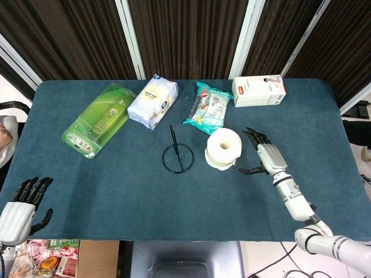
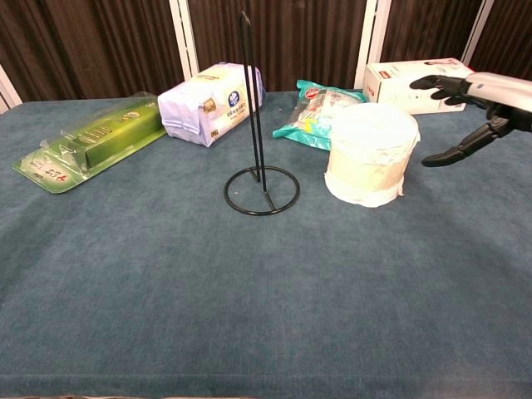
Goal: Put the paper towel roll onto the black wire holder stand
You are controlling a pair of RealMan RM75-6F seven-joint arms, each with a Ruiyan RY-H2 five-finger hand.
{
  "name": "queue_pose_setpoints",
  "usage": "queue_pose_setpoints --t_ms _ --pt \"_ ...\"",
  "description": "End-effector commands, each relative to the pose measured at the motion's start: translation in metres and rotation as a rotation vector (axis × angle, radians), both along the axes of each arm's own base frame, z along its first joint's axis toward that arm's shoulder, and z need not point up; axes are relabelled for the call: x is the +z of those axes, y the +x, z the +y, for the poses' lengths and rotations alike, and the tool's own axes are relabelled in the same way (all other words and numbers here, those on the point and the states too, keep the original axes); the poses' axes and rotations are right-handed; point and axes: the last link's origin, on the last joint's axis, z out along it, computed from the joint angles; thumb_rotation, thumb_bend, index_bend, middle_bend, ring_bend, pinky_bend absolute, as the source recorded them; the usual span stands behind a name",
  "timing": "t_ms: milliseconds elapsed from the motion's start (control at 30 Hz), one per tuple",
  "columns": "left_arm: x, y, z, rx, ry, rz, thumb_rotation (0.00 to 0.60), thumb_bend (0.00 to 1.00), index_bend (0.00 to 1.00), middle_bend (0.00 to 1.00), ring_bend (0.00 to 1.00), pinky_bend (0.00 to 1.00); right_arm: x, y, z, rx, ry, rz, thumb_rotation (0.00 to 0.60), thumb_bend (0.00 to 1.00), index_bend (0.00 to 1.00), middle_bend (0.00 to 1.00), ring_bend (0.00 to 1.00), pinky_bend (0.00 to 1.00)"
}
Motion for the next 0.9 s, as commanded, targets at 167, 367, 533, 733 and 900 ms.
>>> queue_pose_setpoints --t_ms 167,367,533,733,900 --pt "-0.001 0.000 0.001 0.004 0.000 0.002 0.600 0.44 0.00 0.10 0.05 0.11 -0.010 0.010 -0.018 -0.029 0.009 -0.005 0.600 0.15 0.00 0.00 0.00 0.00" --pt "-0.001 -0.001 0.002 0.011 0.002 0.004 0.600 0.44 0.00 0.10 0.06 0.11 -0.017 0.015 -0.031 -0.057 0.034 0.010 0.600 0.15 0.00 0.00 0.00 0.00" --pt "-0.001 -0.001 0.002 0.014 0.005 0.005 0.600 0.44 0.00 0.10 0.06 0.11 -0.023 0.020 -0.042 -0.085 0.062 -0.014 0.600 0.15 0.00 0.00 0.00 0.00" --pt "-0.001 -0.001 0.003 0.014 0.006 0.007 0.600 0.44 0.00 0.10 0.06 0.11 -0.027 0.021 -0.047 -0.110 0.097 -0.015 0.600 0.15 0.31 0.30 0.18 0.00" --pt "-0.001 -0.001 0.002 0.014 0.005 0.006 0.600 0.44 0.00 0.10 0.06 0.11 -0.027 0.023 -0.046 -0.120 0.116 -0.033 0.600 0.16 0.57 0.50 0.40 0.12"
